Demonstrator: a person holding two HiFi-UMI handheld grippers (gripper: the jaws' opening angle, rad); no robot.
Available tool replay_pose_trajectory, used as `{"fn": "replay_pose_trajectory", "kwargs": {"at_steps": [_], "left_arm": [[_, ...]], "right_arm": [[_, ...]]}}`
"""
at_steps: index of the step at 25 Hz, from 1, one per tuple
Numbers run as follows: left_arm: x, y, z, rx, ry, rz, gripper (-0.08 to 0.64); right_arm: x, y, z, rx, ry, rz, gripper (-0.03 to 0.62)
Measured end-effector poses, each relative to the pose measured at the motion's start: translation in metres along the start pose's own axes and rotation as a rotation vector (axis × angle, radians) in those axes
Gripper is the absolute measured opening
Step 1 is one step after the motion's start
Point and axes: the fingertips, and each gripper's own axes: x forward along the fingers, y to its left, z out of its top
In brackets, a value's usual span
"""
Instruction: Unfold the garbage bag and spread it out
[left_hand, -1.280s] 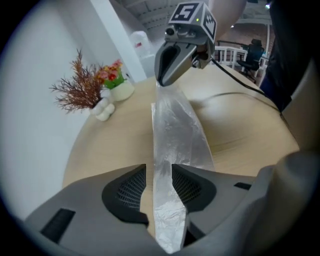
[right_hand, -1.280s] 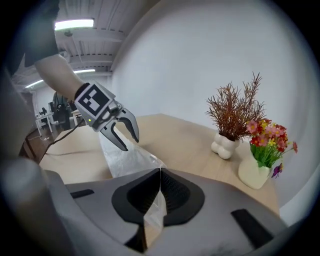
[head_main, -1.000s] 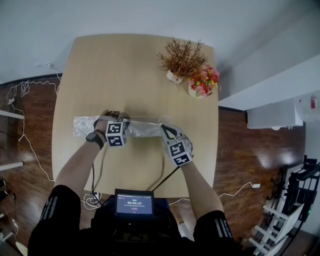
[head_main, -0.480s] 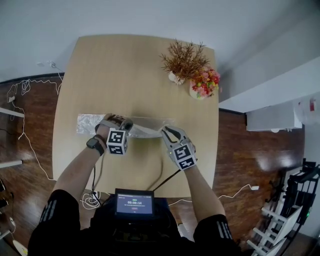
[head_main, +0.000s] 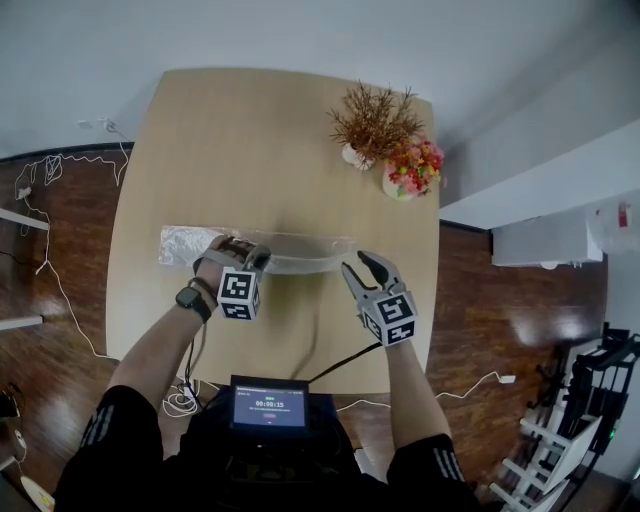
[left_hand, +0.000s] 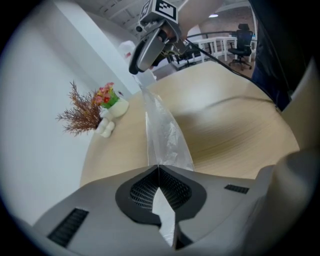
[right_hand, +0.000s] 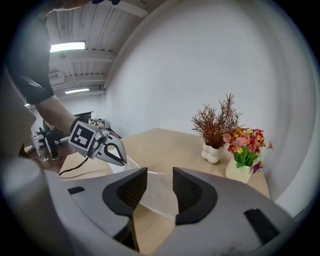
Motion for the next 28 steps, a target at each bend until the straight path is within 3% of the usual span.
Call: {"fn": "replay_pose_trajectory", "kwargs": {"at_steps": [5,8,12,19,25,28], "left_arm": [[-0.007,-0.01,0.01,-0.028,-0.026,0.005,0.0],[-0.011,-0.02,0.016,-0.032,-0.036,0.002,0.0],[-0.016,-0.033,0.026,-0.04,-0.053,-0.012,0.0],[-0.022,-0.069,0.038,-0.042,-0.077,-0.054,0.0],[-0.017,-0.109,0.035,-0.026,-0.057,-0.127,0.0],[-0.013,-0.122,0.037,-0.025,-0.053,-0.16,0.0]], "right_arm": [[-0.011,-0.007,0.022,0.021,-0.067,-0.047,0.184],[-0.02,-0.013,0.036,0.092,-0.111,-0.073,0.184],[-0.016,-0.011,0.034,0.14,-0.08,-0.059,0.184],[0.013,0.023,-0.008,0.048,0.176,0.051,0.184],[0.023,0.058,-0.054,-0.14,0.444,0.148,0.184],[0.023,0.062,-0.086,-0.183,0.554,0.177,0.184]]}}
